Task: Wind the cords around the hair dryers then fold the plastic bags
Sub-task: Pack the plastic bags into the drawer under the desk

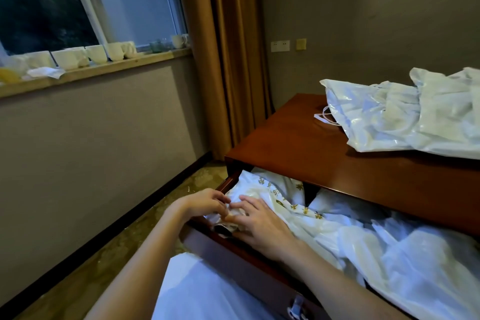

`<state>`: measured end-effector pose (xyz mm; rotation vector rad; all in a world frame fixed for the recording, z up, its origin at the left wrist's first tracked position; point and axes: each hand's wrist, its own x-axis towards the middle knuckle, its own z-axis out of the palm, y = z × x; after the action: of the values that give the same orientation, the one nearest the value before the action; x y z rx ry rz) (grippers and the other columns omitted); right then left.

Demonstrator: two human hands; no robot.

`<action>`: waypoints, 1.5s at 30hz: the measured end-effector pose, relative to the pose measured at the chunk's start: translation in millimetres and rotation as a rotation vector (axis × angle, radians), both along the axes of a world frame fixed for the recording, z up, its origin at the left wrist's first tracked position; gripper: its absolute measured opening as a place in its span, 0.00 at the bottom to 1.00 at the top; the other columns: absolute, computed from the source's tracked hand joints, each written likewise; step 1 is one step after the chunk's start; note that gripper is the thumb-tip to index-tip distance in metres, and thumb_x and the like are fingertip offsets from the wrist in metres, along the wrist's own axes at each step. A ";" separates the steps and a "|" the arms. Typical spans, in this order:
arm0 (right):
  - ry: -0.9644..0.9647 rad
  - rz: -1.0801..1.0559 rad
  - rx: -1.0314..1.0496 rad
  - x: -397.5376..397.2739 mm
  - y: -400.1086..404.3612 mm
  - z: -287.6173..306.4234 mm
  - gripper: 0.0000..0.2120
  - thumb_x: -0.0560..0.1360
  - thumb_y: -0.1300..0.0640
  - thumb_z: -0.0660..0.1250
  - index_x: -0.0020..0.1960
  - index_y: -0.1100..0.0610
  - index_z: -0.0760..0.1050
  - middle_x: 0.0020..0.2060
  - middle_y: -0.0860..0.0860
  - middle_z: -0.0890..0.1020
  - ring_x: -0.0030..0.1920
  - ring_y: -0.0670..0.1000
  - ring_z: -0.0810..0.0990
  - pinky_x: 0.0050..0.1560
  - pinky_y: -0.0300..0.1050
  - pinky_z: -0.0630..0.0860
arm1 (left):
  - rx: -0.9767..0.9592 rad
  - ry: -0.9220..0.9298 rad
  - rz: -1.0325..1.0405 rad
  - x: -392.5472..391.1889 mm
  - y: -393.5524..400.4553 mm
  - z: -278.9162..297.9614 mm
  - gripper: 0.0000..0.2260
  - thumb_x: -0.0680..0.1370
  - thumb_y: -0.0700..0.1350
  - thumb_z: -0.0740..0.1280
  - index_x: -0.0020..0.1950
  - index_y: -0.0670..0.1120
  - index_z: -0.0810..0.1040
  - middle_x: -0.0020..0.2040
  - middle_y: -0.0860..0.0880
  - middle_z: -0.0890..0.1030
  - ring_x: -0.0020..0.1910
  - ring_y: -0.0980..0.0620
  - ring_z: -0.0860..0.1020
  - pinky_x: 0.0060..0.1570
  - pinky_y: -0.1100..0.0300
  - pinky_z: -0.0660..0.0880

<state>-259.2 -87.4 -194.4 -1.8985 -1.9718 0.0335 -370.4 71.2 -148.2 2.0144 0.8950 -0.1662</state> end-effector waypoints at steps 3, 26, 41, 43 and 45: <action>0.124 -0.038 0.143 -1.2 -2.4 -4.6 0.16 0.72 0.52 0.71 0.59 0.53 0.77 0.60 0.49 0.76 0.66 0.51 0.69 0.66 0.51 0.68 | 0.019 0.014 -0.009 -4.2 1.2 0.7 0.16 0.77 0.36 0.68 0.64 0.43 0.75 0.63 0.42 0.78 0.60 0.48 0.77 0.55 0.58 0.76; -0.121 -0.261 -0.164 2.5 -96.4 31.0 0.25 0.77 0.39 0.60 0.68 0.51 0.68 0.66 0.50 0.67 0.71 0.52 0.59 0.74 0.58 0.50 | 0.293 0.047 -0.158 49.1 -6.2 -4.0 0.36 0.72 0.41 0.76 0.77 0.48 0.64 0.74 0.49 0.68 0.72 0.47 0.67 0.69 0.53 0.67; -0.339 -0.424 -0.056 33.3 -89.6 20.9 0.32 0.61 0.30 0.70 0.54 0.51 0.77 0.56 0.50 0.78 0.64 0.54 0.76 0.65 0.65 0.63 | 0.575 0.124 -0.257 92.7 -51.8 -6.3 0.29 0.85 0.48 0.53 0.80 0.38 0.44 0.81 0.42 0.46 0.80 0.46 0.49 0.74 0.56 0.51; -0.354 -0.467 -0.021 47.1 -84.0 23.2 0.36 0.56 0.27 0.71 0.53 0.51 0.77 0.56 0.51 0.80 0.62 0.55 0.77 0.62 0.66 0.64 | 0.577 0.187 -0.264 87.0 -49.6 3.0 0.24 0.85 0.49 0.54 0.78 0.39 0.57 0.78 0.39 0.60 0.75 0.42 0.63 0.70 0.52 0.62; -0.347 -0.500 -0.039 60.6 -79.2 23.8 0.40 0.55 0.26 0.70 0.57 0.53 0.77 0.58 0.53 0.80 0.64 0.56 0.76 0.62 0.68 0.61 | 0.633 0.195 -0.286 81.1 -46.6 10.8 0.16 0.84 0.50 0.56 0.67 0.44 0.71 0.67 0.40 0.74 0.63 0.41 0.74 0.61 0.49 0.71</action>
<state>-198.6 -166.6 -170.6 -2.5039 -1.6336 -0.4251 -289.4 24.6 -137.3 2.7557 0.8407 -0.2663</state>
